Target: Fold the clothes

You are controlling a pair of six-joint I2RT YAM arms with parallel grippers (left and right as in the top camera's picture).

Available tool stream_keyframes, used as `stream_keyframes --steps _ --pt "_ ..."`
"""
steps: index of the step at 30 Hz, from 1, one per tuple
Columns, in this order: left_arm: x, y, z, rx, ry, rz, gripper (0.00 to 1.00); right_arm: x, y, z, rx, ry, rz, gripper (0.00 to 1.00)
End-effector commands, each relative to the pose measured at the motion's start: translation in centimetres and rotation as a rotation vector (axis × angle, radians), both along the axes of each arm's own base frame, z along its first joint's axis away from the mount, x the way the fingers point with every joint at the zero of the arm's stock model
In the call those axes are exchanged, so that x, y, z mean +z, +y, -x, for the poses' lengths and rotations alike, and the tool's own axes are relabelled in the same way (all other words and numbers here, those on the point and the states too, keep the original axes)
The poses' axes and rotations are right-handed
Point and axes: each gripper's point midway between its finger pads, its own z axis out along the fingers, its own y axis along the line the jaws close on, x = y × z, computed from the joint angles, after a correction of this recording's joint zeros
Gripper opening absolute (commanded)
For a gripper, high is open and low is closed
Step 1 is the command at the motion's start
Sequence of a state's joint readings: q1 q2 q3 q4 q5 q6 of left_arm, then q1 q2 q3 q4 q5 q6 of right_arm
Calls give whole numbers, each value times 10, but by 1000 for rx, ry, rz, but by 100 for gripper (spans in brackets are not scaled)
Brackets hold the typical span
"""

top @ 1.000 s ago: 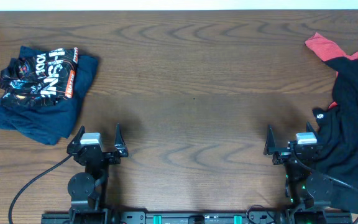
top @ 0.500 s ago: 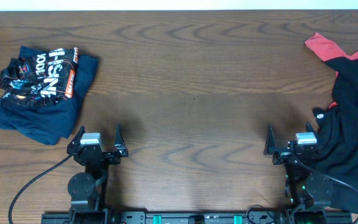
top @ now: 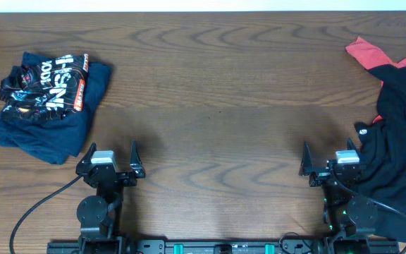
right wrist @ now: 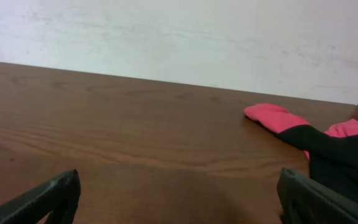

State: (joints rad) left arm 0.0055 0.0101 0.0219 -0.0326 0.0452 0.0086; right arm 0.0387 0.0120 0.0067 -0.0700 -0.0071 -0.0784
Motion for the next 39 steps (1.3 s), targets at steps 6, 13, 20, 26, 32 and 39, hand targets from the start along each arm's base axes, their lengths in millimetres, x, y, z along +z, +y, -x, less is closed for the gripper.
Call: stream_keyframes --steps 6,13,20,26,32,39 --pt "-16 3 1 14 46 -19 98 0 1 0 4 -1 13 99" --pt "-16 3 1 14 46 -19 98 0 1 0 4 -1 13 99" --pt "-16 3 1 14 46 -19 98 0 1 0 4 -1 13 99" --pt "-16 2 1 7 46 -17 98 0 2 0 10 -1 12 99" --pt "-17 -4 1 -2 52 156 98 1 2 1 -6 4 -153 99" --pt "5 -17 0 -77 66 175 98 29 -6 3 -53 -15 -229 99"
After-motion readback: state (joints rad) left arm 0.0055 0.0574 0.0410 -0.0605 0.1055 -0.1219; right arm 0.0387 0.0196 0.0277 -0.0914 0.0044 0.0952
